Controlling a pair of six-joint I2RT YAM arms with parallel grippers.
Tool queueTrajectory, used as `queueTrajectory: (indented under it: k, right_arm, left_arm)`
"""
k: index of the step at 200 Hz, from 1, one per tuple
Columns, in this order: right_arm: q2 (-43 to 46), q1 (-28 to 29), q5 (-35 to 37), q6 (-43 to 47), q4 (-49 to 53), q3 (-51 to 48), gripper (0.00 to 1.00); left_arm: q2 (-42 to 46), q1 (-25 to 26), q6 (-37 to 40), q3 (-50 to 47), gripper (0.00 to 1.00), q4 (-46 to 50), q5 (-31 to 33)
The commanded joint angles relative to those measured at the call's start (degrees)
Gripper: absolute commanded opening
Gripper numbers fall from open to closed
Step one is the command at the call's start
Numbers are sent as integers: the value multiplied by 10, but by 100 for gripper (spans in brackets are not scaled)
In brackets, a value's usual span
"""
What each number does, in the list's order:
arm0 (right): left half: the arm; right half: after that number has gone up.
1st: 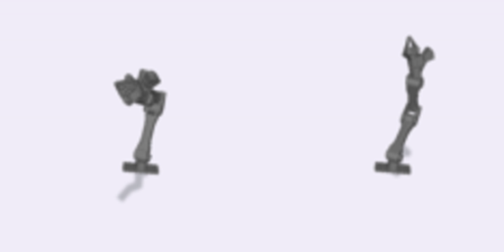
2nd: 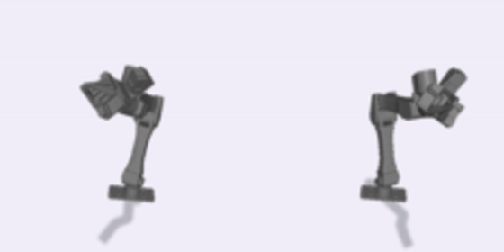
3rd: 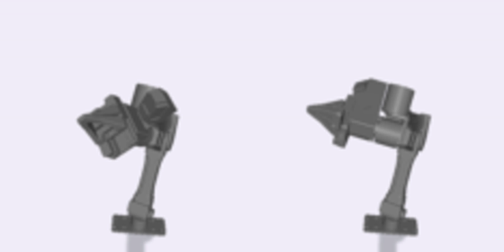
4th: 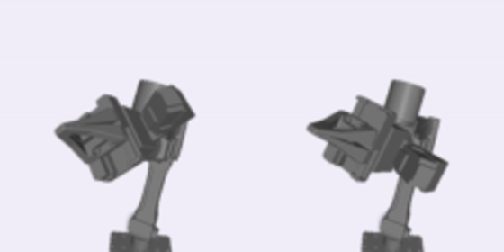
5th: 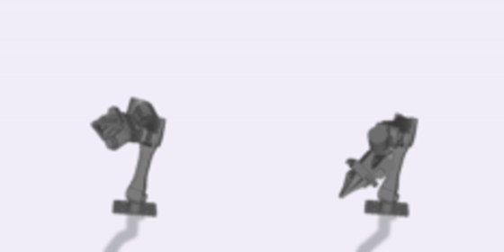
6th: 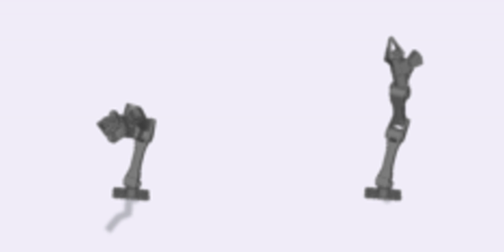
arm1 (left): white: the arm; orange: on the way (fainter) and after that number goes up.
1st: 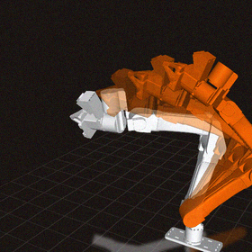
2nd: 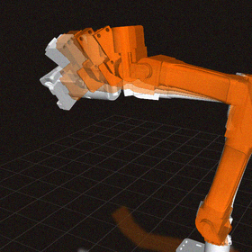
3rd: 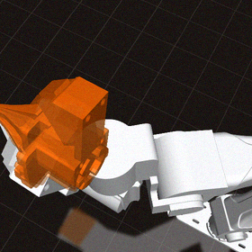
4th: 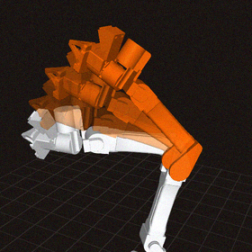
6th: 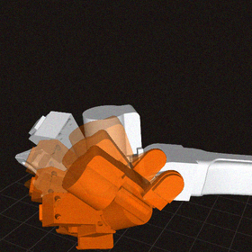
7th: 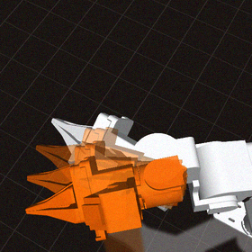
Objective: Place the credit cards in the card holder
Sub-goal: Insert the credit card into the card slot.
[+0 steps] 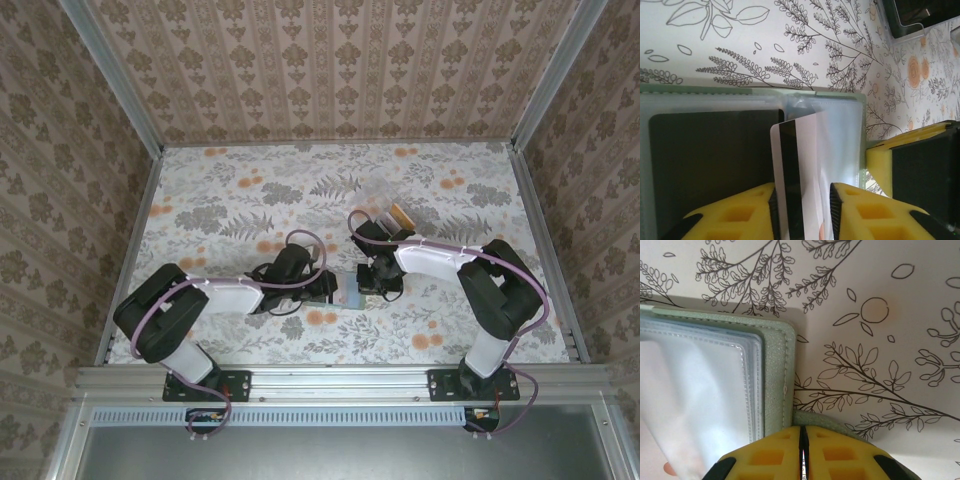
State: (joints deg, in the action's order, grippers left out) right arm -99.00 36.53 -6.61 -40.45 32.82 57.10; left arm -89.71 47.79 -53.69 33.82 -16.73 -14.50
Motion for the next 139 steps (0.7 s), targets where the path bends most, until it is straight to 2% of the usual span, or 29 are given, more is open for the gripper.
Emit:
queueTrajectory:
  k: [1, 53, 113, 139]
  right_arm:
    - [-18, 1, -5, 3, 0, -4, 13]
    - [-21, 1, -8, 2, -2, -2, 14]
    - [-14, 0, -18, -8, -17, -16, 13]
    - [4, -9, -40, -31, -76, -45, 12]
  left_arm:
    - [-3, 2, 42, 21, 35, 109, 34]
    - [-25, 17, 81, 85, 32, 182, 71]
    - [-62, 33, 109, 134, 32, 201, 60]
    - [-66, 37, 114, 144, 33, 199, 56]
